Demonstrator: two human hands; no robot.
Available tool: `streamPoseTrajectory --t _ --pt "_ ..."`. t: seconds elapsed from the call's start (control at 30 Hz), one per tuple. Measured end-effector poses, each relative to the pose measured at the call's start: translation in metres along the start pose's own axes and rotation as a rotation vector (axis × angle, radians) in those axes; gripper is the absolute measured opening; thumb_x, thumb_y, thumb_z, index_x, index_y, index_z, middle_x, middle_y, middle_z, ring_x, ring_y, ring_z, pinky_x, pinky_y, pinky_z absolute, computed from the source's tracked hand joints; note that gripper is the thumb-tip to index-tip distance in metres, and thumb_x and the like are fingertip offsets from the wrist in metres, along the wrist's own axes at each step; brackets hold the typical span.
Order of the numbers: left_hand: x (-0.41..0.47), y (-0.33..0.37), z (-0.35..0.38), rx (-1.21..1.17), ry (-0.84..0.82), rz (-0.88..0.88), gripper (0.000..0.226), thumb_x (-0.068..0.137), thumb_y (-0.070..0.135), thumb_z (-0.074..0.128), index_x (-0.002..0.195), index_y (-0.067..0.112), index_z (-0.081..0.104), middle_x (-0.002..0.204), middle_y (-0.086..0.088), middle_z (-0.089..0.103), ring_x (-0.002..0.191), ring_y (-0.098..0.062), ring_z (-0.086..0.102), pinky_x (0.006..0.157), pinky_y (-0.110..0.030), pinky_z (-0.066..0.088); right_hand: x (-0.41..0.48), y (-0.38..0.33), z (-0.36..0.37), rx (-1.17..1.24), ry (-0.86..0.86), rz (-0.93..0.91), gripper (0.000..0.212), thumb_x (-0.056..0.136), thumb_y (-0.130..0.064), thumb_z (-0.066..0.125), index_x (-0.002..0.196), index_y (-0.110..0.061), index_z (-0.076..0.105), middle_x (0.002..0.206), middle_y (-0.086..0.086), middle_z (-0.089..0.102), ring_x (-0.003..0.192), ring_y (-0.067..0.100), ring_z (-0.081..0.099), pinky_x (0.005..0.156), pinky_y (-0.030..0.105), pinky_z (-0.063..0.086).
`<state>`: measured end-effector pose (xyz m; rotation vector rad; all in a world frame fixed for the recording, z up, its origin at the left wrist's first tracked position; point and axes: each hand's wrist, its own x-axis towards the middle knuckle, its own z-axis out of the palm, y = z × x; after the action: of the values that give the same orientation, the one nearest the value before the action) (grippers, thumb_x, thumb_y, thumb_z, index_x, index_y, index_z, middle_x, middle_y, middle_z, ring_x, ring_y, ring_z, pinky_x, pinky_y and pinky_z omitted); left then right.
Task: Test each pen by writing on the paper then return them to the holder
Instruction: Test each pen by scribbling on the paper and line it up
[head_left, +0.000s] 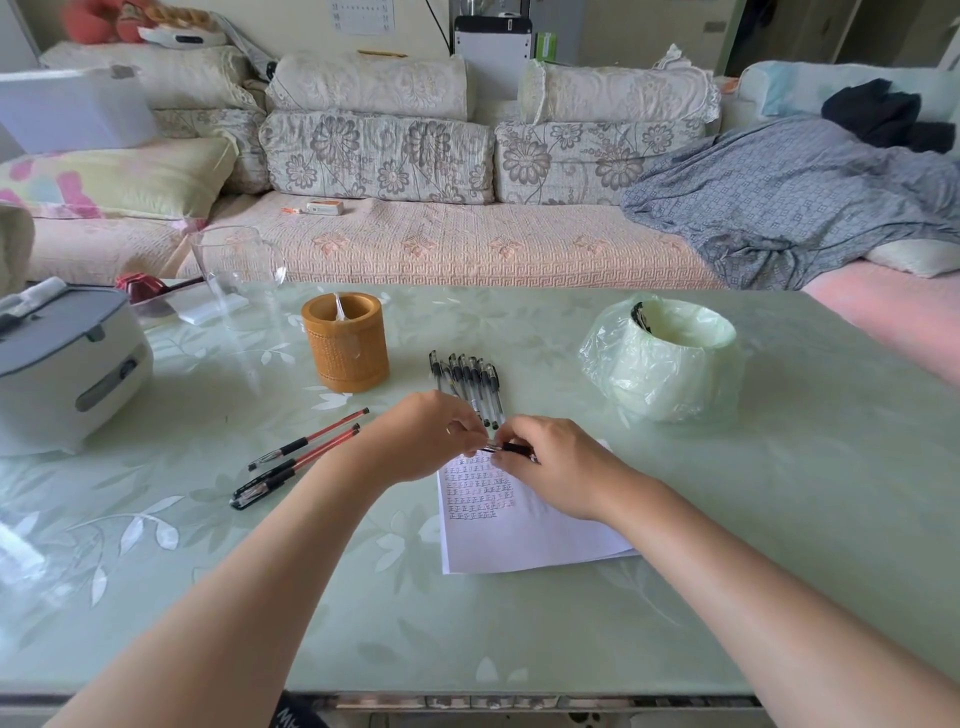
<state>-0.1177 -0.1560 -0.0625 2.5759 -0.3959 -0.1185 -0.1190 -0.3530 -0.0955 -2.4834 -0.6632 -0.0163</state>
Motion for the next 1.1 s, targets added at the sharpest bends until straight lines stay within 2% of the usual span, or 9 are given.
streamPoseTrajectory --t 0.2,0.27,0.4,0.57,0.77,0.87,0.93,1.03,1.1 --pt "-0.002 0.000 0.006 -0.052 -0.031 0.011 0.006 0.088 0.027 0.068 0.086 0.027 0.074 0.076 0.016 0.069 0.074 -0.003 0.066 0.071 -0.026 0.056 0.000 -0.001 0.004 -0.053 -0.042 -0.012 0.023 0.101 -0.032 0.047 0.105 -0.020 0.067 0.096 0.001 0.064 0.089 0.020 0.058 0.077 0.035 0.047" --pt "-0.002 0.000 0.008 -0.048 -0.049 0.010 0.006 0.088 0.027 0.069 0.084 0.027 0.074 0.075 0.016 0.070 0.073 -0.002 0.067 0.071 -0.027 0.057 -0.002 -0.002 0.004 -0.085 -0.051 -0.008 0.025 0.101 -0.032 0.045 0.102 -0.019 0.066 0.094 0.001 0.063 0.087 0.022 0.058 0.076 0.038 0.047" --pt "-0.001 0.001 0.005 -0.065 -0.068 0.007 0.011 0.089 0.030 0.069 0.078 0.031 0.071 0.075 0.015 0.072 0.069 -0.003 0.068 0.061 -0.019 0.052 -0.003 -0.005 0.004 -0.224 0.002 -0.016 0.028 0.102 -0.037 0.040 0.102 -0.023 0.065 0.096 0.000 0.068 0.087 0.025 0.060 0.070 0.034 0.041" --pt "-0.001 -0.004 0.004 -0.088 -0.094 -0.006 0.005 0.086 0.028 0.071 0.082 0.029 0.074 0.079 0.015 0.073 0.080 -0.006 0.068 0.080 -0.035 0.057 -0.005 -0.007 0.008 -0.244 0.007 0.007 0.027 0.100 -0.047 0.040 0.105 -0.031 0.062 0.087 -0.003 0.069 0.084 0.025 0.061 0.065 0.033 0.038" --pt "0.001 -0.005 0.002 -0.072 -0.094 -0.006 0.003 0.086 0.026 0.071 0.088 0.027 0.074 0.083 0.015 0.073 0.082 -0.001 0.067 0.079 -0.026 0.056 -0.006 -0.005 0.007 -0.154 -0.056 0.102 0.034 0.098 -0.051 0.041 0.109 -0.027 0.063 0.093 -0.006 0.070 0.088 0.021 0.060 0.068 0.033 0.041" --pt "0.002 -0.009 0.003 0.029 -0.085 -0.015 0.003 0.087 0.023 0.070 0.089 0.025 0.072 0.087 0.015 0.070 0.080 -0.003 0.065 0.069 -0.017 0.049 -0.009 0.002 0.007 0.047 -0.100 0.180 0.025 0.098 -0.033 0.044 0.122 -0.030 0.052 0.088 -0.009 0.064 0.086 0.014 0.059 0.071 0.030 0.042" --pt "0.002 -0.013 0.004 0.096 -0.102 -0.024 0.006 0.087 0.021 0.068 0.090 0.025 0.071 0.090 0.015 0.068 0.083 -0.005 0.064 0.070 -0.018 0.048 -0.008 0.007 0.008 0.216 -0.062 0.215 0.027 0.094 -0.013 0.045 0.113 -0.033 0.049 0.079 -0.002 0.059 0.072 0.015 0.055 0.063 0.028 0.044" --pt "0.002 -0.015 0.008 0.195 -0.152 -0.051 0.011 0.086 0.019 0.064 0.093 0.027 0.068 0.091 0.015 0.063 0.091 -0.010 0.062 0.080 -0.026 0.051 -0.008 0.008 0.011 0.536 -0.006 0.288 0.028 0.095 0.001 0.044 0.095 -0.023 0.059 0.078 0.007 0.057 0.060 0.021 0.053 0.051 0.030 0.046" --pt "0.004 -0.015 0.012 0.233 -0.180 -0.061 0.011 0.085 0.020 0.063 0.092 0.029 0.067 0.093 0.014 0.062 0.095 -0.012 0.061 0.085 -0.029 0.051 -0.010 0.007 0.014 0.791 -0.014 0.327 0.036 0.096 0.008 0.039 0.095 -0.015 0.067 0.083 0.010 0.059 0.061 0.020 0.057 0.053 0.032 0.051"
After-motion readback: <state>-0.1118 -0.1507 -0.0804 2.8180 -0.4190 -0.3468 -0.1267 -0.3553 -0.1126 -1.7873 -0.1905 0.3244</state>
